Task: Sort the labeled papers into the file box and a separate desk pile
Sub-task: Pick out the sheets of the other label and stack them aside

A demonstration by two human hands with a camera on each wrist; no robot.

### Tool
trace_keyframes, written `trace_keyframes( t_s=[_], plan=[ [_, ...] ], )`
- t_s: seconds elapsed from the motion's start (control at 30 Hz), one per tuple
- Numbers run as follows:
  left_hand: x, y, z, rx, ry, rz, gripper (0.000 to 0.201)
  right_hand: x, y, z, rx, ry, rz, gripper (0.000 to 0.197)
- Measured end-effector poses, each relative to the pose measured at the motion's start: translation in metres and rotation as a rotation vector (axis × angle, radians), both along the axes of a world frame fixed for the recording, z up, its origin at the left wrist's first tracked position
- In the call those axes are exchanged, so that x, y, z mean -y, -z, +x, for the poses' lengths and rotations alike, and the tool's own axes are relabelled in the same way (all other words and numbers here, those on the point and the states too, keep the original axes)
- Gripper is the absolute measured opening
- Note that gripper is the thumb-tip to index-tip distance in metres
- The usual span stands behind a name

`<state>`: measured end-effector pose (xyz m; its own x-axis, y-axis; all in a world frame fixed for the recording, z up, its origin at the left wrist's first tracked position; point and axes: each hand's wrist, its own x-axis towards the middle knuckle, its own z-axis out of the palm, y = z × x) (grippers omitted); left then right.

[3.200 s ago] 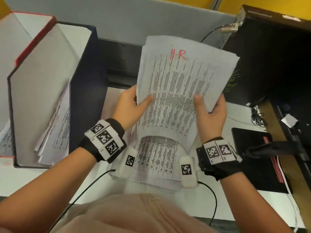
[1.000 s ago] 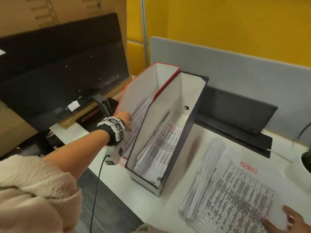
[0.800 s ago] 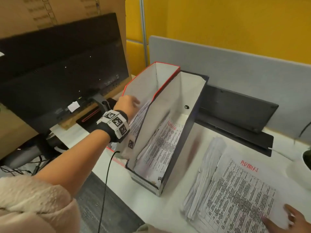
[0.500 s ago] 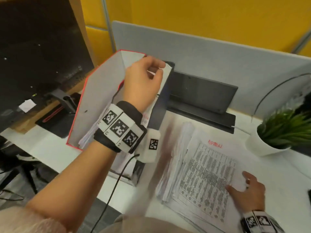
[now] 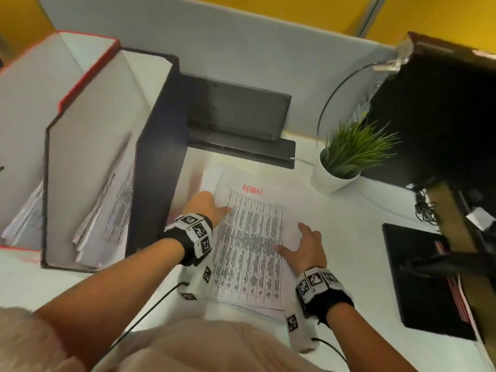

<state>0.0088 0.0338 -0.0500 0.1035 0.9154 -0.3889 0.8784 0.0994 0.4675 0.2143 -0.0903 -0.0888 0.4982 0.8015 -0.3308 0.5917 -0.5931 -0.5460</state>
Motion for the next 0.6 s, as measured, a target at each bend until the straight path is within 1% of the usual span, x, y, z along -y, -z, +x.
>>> trace_keyframes(
  t_s=[0.1, 0.17, 0.27, 0.33, 0.37, 0.43, 0.47, 0.5, 0.6],
  plan=[
    [0.0, -0.002, 0.001, 0.028, -0.023, 0.074, 0.049, -0.001, 0.0, -0.002, -0.036, -0.01, -0.011, 0.092],
    [0.001, -0.003, 0.003, 0.072, -0.018, 0.102, 0.051, -0.002, 0.0, -0.001, -0.054, -0.004, -0.013, 0.095],
    [0.007, -0.006, 0.004, 0.037, 0.057, 0.107, 0.043, -0.002, -0.001, 0.004, -0.079, -0.006, -0.023, 0.098],
    [0.014, -0.012, 0.005, 0.018, 0.107, 0.223, 0.026, -0.001, -0.002, 0.008, -0.107, -0.004, -0.028, 0.097],
    [0.017, -0.015, 0.004, 0.072, 0.121, 0.327, 0.019, 0.0, -0.002, 0.01, -0.126, 0.002, -0.024, 0.095],
    [0.024, -0.018, 0.003, 0.264, 0.155, 0.495, 0.024, 0.0, -0.003, 0.014, -0.181, 0.051, 0.021, 0.089],
    [0.026, -0.019, 0.004, 0.357, 0.16, 0.516, 0.027, 0.001, -0.005, 0.015, -0.225, 0.101, 0.059, 0.087],
    [0.027, -0.019, 0.005, 0.43, 0.139, 0.491, 0.028, 0.0, -0.006, 0.017, -0.278, 0.16, 0.095, 0.084],
    [0.025, -0.015, 0.007, 0.58, 0.005, 0.254, 0.027, -0.002, -0.013, 0.022, -0.482, 0.299, 0.13, 0.081]
  ],
)
